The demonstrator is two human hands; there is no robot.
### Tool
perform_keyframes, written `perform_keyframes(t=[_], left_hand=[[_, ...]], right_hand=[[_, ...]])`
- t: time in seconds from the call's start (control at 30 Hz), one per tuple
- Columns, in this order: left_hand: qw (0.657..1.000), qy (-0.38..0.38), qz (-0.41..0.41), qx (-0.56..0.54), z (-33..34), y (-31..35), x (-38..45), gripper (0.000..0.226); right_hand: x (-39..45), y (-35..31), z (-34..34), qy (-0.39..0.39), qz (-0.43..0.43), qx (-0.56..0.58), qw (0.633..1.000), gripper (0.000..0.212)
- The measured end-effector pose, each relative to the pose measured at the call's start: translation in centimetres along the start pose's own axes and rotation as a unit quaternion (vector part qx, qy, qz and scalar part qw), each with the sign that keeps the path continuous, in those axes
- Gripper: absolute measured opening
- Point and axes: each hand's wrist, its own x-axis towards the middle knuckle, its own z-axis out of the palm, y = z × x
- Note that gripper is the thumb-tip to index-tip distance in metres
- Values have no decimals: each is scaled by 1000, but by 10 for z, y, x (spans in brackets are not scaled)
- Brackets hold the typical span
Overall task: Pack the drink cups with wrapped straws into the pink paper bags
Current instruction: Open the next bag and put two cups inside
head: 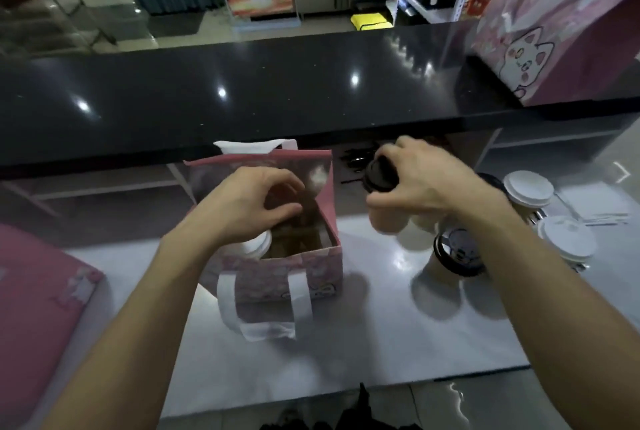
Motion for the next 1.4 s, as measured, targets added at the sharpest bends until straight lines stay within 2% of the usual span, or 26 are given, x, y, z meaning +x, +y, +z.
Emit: perform_keyframes(t=[0.1,0.2,0.33,0.53,0.6,0.77,0.97,1.17,1.33,1.4], left_hand=[[999,0,-30,16,-4,-13,-8,32],[998,3,-52,23,-13,-25,-14,40],[997,7,-55,51,-26,-39,-16,60],[997,-55,-44,37,-31,-59,-17,135],[996,-72,-37,46,-28,-67,-19,146],[997,-61,1,57,-18,-73,-23,146],[996,-79,12,45,-15,-75,-28,159],[995,-70,20,62,-17,-77,-36,159],[994,-65,-4,84,-18,-86,-42,153],[993,-75,-2,87,-17,-87,-42,155]], right_hand=[[9,-20,-40,89,-42,67,993,91],[12,-43,-64,111,-100,148,978,83],[14,-79,-69,39,-173,240,955,71],[31,-112,-27,-78,-171,105,977,86],[39,-116,-9,-104,-163,71,979,86],[61,-133,20,-115,-165,-38,979,90],[80,-143,20,-111,-129,-69,983,83],[90,-142,27,-161,-123,-97,974,109],[85,-135,43,-193,-111,-178,959,113],[83,-136,49,-194,-127,-211,950,107]])
